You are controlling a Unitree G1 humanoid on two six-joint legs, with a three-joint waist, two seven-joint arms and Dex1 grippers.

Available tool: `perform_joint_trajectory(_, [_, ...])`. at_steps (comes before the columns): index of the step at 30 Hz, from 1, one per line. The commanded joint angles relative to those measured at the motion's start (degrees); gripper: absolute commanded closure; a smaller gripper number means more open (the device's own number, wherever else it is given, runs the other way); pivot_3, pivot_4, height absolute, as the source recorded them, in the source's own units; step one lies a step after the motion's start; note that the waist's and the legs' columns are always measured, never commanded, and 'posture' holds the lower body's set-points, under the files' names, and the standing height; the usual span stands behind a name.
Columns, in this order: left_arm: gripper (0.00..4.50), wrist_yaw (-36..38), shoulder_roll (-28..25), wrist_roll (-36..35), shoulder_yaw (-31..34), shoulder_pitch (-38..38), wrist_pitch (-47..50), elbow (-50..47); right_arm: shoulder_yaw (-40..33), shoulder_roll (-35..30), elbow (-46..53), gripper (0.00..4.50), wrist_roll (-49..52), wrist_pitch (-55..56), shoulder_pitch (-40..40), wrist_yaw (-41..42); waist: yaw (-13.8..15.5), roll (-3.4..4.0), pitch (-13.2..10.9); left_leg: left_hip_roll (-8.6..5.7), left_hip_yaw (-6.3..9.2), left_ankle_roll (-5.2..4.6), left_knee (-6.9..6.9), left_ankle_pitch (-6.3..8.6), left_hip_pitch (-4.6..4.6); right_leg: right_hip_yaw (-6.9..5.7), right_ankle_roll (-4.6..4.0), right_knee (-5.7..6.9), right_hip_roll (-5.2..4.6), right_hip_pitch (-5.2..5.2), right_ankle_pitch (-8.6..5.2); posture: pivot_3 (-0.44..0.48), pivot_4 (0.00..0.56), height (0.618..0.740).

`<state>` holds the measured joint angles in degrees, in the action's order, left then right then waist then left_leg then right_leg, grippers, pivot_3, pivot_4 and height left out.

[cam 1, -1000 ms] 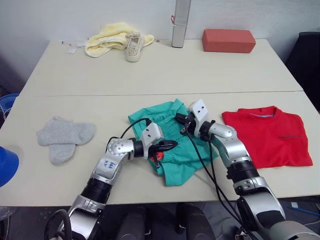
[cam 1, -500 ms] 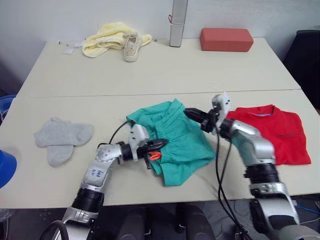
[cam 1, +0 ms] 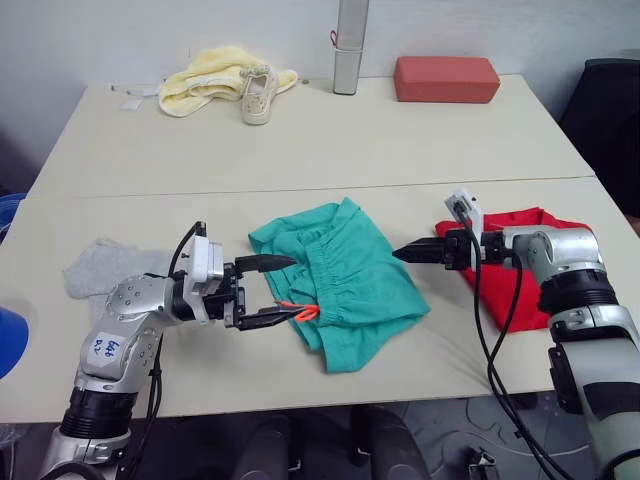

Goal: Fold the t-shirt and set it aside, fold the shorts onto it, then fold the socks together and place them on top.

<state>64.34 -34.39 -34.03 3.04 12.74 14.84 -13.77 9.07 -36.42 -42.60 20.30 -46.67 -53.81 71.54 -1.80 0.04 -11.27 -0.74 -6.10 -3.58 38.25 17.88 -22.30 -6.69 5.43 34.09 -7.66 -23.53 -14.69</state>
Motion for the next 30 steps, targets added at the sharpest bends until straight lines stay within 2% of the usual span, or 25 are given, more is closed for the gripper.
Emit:
perform_joint_trajectory(1, [0.01,0.3,-1.4,-2.3,1.4,-1.8,1.6,-3.8,5.5,2.6,-4.0,0.00,-4.3,0.9,-0.1,5.4,0.0,-0.03,0.0,0.01,0.01,0.01,-0.01,0.01,0.01,0.00,0.00,0.00,0.02,0.01,0.00,0.000,0.150,0.740])
perform_joint_trajectory(6, [0.01,-0.1,-3.0,-3.8,3.6,-3.2,3.4,-4.6,10.4,5.7,-3.2,0.00,-4.9,-5.9,-2.3,15.1,-0.1,-0.07,0.0,0.13,0.01,0.11,-0.02,0.04,0.05,0.01,-0.05,0.01,0.13,0.00,-0.03,0.000,0.150,0.740])
perform_joint_trajectory(9, [0.01,-0.7,-3.4,-4.4,4.6,-3.9,4.1,-5.2,13.0,7.2,-3.4,0.00,-6.3,-7.8,-3.1,17.5,-0.1,-0.07,0.0,0.18,0.03,0.18,-0.02,0.08,0.05,0.00,-0.09,0.02,0.15,0.00,-0.05,0.000,0.150,0.740])
perform_joint_trajectory(11, [0.01,-0.9,-3.8,-4.4,5.3,-4.6,4.5,-5.6,11.8,9.5,-5.1,0.00,-7.0,-7.5,-3.7,14.3,-0.1,-0.10,0.1,0.18,0.05,0.24,-0.02,0.11,0.05,-0.02,-0.09,0.00,0.16,0.00,-0.05,0.000,0.150,0.740])
perform_joint_trajectory(18, [0.01,-1.9,-3.4,-3.7,6.4,-6.6,3.6,-6.2,12.4,13.0,-5.1,0.00,-6.4,-13.3,-4.5,16.5,-0.4,-0.14,0.1,0.25,0.03,0.64,-0.03,0.34,0.13,-0.02,-0.19,0.08,0.22,0.00,-0.11,0.000,0.150,0.740])
perform_joint_trajectory(23, [0.01,-2.1,-2.7,-2.7,5.7,-8.1,1.8,-6.5,14.7,17.9,-6.0,0.00,-6.4,-17.3,-3.9,17.8,-0.8,-0.17,0.2,0.30,0.02,0.66,-0.03,0.35,0.15,-0.04,-0.24,0.11,0.26,-0.01,-0.13,0.000,0.150,0.740])
perform_joint_trajectory(26, [0.01,-2.6,-2.7,-2.5,5.8,-9.0,1.5,-7.3,11.9,20.5,-7.9,0.00,-5.9,-16.4,-4.6,16.4,-1.3,-0.16,0.6,0.36,0.03,0.73,-0.07,0.39,0.17,-0.06,-0.28,0.12,0.33,-0.01,-0.16,0.000,0.150,0.740])
perform_joint_trajectory(30, [0.00,-3.1,-3.1,-2.5,6.9,-11.6,1.0,-8.6,6.0,21.8,-9.7,0.93,-3.3,-16.2,-5.8,14.7,-1.4,-0.12,0.7,0.39,0.02,0.75,-0.10,0.40,0.16,-0.06,-0.31,0.12,0.36,-0.04,-0.17,0.000,0.150,0.740])
